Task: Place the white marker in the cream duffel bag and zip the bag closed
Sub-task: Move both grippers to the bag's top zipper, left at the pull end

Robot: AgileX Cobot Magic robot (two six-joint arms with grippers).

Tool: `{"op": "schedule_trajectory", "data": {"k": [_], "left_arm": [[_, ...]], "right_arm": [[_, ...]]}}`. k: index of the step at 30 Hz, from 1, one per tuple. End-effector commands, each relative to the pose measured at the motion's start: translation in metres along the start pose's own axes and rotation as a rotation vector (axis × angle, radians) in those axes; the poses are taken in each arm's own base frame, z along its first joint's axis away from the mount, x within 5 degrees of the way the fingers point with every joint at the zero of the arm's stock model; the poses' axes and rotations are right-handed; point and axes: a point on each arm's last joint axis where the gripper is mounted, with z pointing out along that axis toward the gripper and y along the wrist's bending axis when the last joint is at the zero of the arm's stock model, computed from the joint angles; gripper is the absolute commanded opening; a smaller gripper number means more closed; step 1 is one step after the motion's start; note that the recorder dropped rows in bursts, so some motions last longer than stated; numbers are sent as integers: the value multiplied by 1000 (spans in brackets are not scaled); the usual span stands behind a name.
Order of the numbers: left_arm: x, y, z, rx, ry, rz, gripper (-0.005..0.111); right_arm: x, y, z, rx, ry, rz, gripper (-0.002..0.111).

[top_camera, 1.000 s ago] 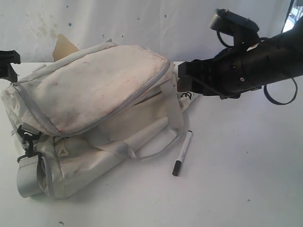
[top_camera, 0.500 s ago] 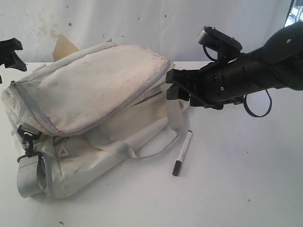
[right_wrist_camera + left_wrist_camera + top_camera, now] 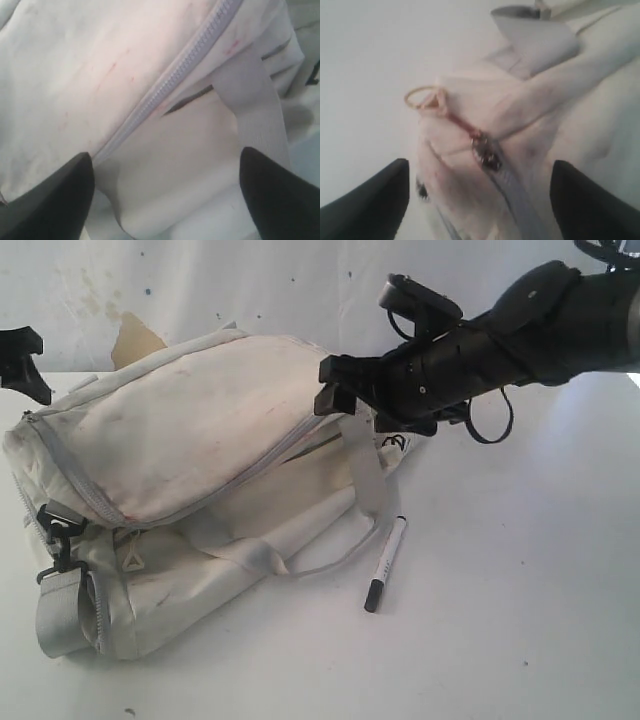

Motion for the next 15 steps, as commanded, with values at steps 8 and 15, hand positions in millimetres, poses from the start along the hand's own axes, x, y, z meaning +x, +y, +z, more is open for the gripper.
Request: {"op": "schedule_trajectory", "data": {"k": [8,15], "left_arm": [[14,-5,-8,41,223,-111,99],[30,-8,31,47,281,-130,99]], "right_arm": [[-52,-10,49,48,-208,-4,75],[-47,-27,79,85,-197,13,75]]}}
